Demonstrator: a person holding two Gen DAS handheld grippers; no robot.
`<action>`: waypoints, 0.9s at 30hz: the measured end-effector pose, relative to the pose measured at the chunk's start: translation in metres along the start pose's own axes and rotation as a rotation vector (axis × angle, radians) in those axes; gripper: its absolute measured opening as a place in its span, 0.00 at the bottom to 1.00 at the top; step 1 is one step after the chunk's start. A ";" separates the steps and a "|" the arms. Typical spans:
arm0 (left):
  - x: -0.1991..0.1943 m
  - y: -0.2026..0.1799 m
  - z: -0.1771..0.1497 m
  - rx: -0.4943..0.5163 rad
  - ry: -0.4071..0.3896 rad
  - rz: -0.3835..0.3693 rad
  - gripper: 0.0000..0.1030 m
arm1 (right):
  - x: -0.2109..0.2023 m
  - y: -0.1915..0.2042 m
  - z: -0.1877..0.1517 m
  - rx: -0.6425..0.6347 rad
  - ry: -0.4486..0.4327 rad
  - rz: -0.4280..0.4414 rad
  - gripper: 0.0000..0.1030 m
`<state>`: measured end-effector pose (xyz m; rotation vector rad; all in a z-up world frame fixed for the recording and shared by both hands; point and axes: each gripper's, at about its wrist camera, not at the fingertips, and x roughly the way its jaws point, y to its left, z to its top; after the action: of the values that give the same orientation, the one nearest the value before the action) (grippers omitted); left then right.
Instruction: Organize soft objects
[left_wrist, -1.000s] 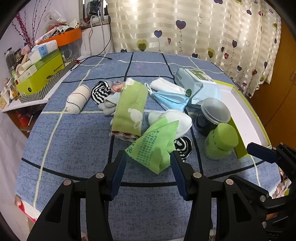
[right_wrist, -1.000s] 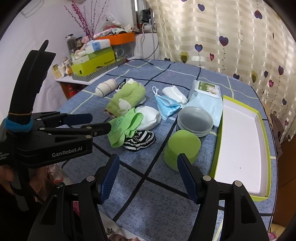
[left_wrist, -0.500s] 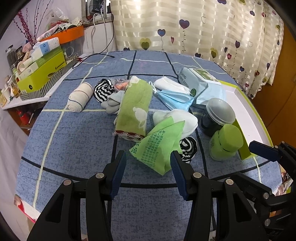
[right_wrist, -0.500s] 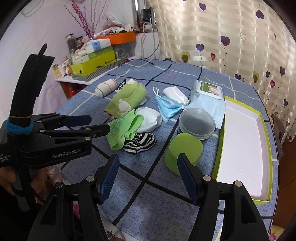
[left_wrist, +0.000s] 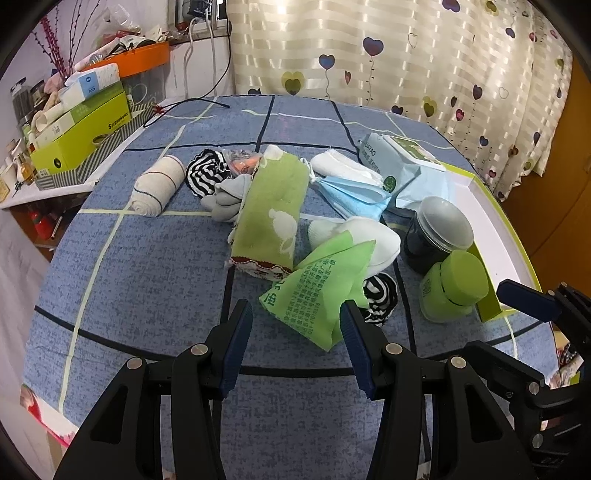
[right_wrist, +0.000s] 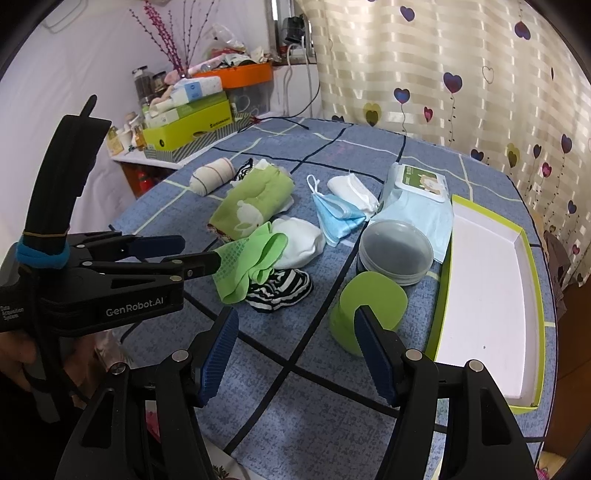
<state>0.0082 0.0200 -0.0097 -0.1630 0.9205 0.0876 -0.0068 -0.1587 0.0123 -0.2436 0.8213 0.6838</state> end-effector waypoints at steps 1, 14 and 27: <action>0.000 0.000 0.000 0.000 -0.001 0.002 0.49 | 0.000 0.000 0.000 0.001 0.000 -0.001 0.64; -0.003 0.003 0.000 -0.001 -0.007 0.010 0.49 | 0.001 0.000 0.001 -0.001 -0.002 -0.002 0.64; 0.005 0.010 0.001 -0.012 0.010 0.003 0.49 | 0.003 0.003 0.008 -0.009 0.003 -0.002 0.64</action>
<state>0.0104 0.0303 -0.0141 -0.1733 0.9306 0.0951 -0.0030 -0.1513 0.0152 -0.2532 0.8213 0.6854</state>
